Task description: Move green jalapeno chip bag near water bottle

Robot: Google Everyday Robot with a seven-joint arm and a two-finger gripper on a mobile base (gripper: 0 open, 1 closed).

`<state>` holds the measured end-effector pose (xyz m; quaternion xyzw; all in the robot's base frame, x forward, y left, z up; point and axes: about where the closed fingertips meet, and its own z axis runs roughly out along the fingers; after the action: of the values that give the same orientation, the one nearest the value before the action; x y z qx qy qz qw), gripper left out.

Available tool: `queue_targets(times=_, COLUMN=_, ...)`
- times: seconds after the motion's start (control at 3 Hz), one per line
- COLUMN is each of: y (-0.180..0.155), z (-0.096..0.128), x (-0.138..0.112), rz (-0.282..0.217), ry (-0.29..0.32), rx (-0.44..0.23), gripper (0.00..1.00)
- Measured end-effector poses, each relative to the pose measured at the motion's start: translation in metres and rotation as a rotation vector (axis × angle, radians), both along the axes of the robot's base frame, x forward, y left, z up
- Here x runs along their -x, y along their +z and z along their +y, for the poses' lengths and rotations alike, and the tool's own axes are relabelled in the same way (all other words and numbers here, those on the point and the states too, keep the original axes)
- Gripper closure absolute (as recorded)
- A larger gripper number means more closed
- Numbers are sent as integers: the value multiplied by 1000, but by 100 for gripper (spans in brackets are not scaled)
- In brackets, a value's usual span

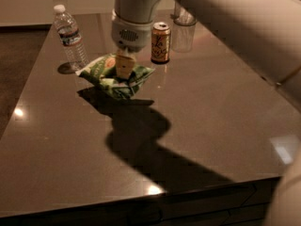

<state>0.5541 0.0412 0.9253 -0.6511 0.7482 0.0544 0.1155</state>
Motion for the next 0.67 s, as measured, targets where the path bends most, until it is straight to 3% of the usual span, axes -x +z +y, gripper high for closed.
queue_targets(times=0.67, y=-2, z=56, x=-23, rz=12, ry=81, rx=-8, gripper=100)
